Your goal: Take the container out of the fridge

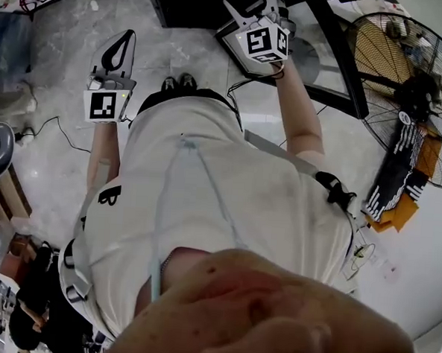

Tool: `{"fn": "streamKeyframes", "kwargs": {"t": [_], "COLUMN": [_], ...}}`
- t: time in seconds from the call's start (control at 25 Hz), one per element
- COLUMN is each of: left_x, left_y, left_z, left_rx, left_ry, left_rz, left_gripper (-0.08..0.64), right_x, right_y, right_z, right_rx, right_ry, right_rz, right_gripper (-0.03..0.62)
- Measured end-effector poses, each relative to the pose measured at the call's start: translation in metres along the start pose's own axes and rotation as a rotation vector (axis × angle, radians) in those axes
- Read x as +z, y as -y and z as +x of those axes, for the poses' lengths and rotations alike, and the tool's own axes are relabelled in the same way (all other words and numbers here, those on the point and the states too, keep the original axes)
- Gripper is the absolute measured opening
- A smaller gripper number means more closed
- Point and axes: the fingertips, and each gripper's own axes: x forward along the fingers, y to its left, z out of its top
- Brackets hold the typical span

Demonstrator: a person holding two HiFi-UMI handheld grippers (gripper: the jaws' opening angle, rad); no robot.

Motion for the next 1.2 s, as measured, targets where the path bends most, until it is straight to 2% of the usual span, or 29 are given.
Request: {"fn": "streamKeyframes", "kwargs": {"t": [0.68,0.92,1.2], "left_x": [-0.014,-0.023,-0.021], "left_y": [-0.014,-0.021,-0.021], "left_z": [-0.012,-0.02,-0.023], "left_rx": [0.06,0.096,0.108], "left_ry": [-0.04,-0.053,-0.068], "left_rz": [-0.038,-0.03,-0.021], "left_gripper": [0.008,0.008,0.008], "right_x": [-0.003,-0.006,-0.005], "right_y": [-0.003,-0.005,-0.005], "right_z": [0.056,0.077,0.095], "right_rx": [0.051,0.062,0.065], "right_ry": [-0.098,-0.149,-0.169], "right_rz": [-0.263,-0.381,-0.467], "right_gripper": [0.276,0.276,0.276]}}
